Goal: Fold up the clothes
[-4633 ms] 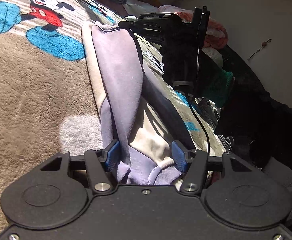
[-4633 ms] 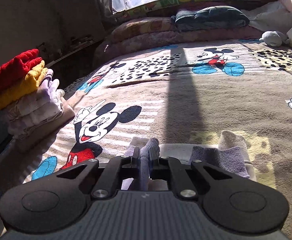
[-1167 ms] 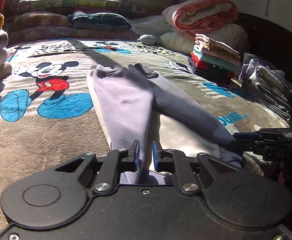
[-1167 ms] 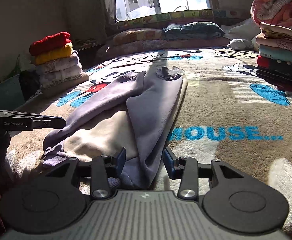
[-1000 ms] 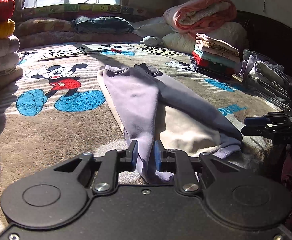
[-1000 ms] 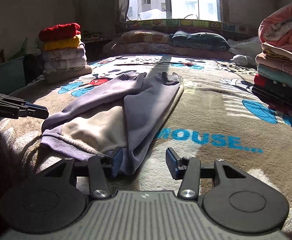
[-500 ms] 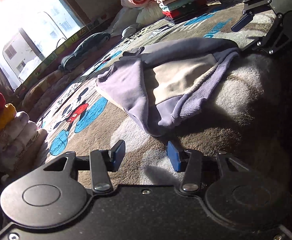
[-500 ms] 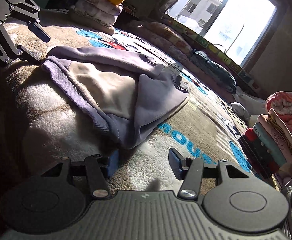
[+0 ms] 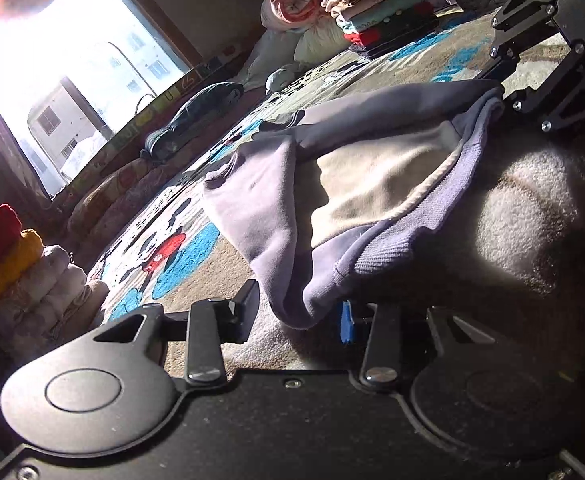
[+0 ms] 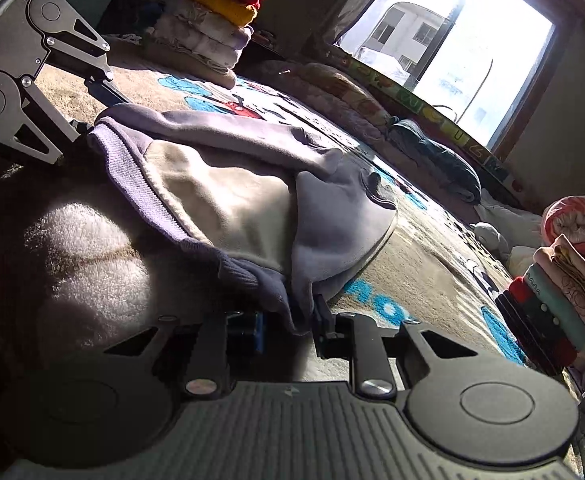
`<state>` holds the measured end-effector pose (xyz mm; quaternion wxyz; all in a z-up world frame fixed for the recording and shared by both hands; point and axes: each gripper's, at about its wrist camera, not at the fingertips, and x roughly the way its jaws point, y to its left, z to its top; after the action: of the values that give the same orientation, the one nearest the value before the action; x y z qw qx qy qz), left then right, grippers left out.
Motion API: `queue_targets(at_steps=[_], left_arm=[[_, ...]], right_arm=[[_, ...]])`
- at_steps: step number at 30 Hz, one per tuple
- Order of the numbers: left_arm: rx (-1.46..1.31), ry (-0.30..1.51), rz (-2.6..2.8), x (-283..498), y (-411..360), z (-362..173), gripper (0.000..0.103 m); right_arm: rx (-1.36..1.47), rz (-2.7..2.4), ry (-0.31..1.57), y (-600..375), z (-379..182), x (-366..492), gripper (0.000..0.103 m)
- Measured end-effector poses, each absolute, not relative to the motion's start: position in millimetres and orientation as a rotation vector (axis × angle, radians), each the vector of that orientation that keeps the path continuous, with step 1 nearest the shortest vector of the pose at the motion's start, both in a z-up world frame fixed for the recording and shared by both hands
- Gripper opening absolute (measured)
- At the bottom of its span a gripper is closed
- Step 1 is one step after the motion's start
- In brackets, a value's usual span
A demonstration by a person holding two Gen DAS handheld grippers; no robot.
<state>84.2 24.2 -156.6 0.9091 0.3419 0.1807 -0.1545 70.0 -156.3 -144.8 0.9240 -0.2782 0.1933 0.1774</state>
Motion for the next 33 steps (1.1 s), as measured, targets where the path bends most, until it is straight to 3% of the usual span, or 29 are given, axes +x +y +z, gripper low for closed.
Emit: queue_targets(at_steps=[1,3,5,14,17,19,21,23,29,33], left_arm=[[0.704,0.377,-0.315,84,22,-157,0.025],[0.709,0.383,-0.304,83,17,-157,0.010],[0.717,0.383,-0.294,81,12,-157,0.004],[0.810,0.328,-0.334,37,20,-139,0.001],[0.902,0.317,-0.314,21,27,-153,0.014],[1.000,0.290,-0.280,17,29,-166,0.027],[1.046,0.246,-0.261,15,34,-172,0.052],[1.061,0.211,-0.272,15,38,-173,0.052],[1.166,0.106,-0.272,26,42,-180,0.052],[1.205,0.046,-0.291,37,43,-182,0.052]], right_arm=[[-0.556,0.368,0.401,-156,-145,71,0.016],[-0.518,0.376,0.412,-158,-143,73,0.011],[-0.493,0.385,0.421,-160,-140,74,0.009],[-0.491,0.449,0.428,-163,-119,34,0.007],[-0.631,0.410,0.413,-160,-131,14,0.008],[-0.721,0.381,0.390,-155,-139,8,0.027],[-0.792,0.367,0.343,-150,-142,5,0.044],[-0.855,0.367,0.306,-147,-143,4,0.050],[-0.999,0.379,0.224,-150,-146,18,0.051],[-1.084,0.420,0.162,-159,-154,25,0.058]])
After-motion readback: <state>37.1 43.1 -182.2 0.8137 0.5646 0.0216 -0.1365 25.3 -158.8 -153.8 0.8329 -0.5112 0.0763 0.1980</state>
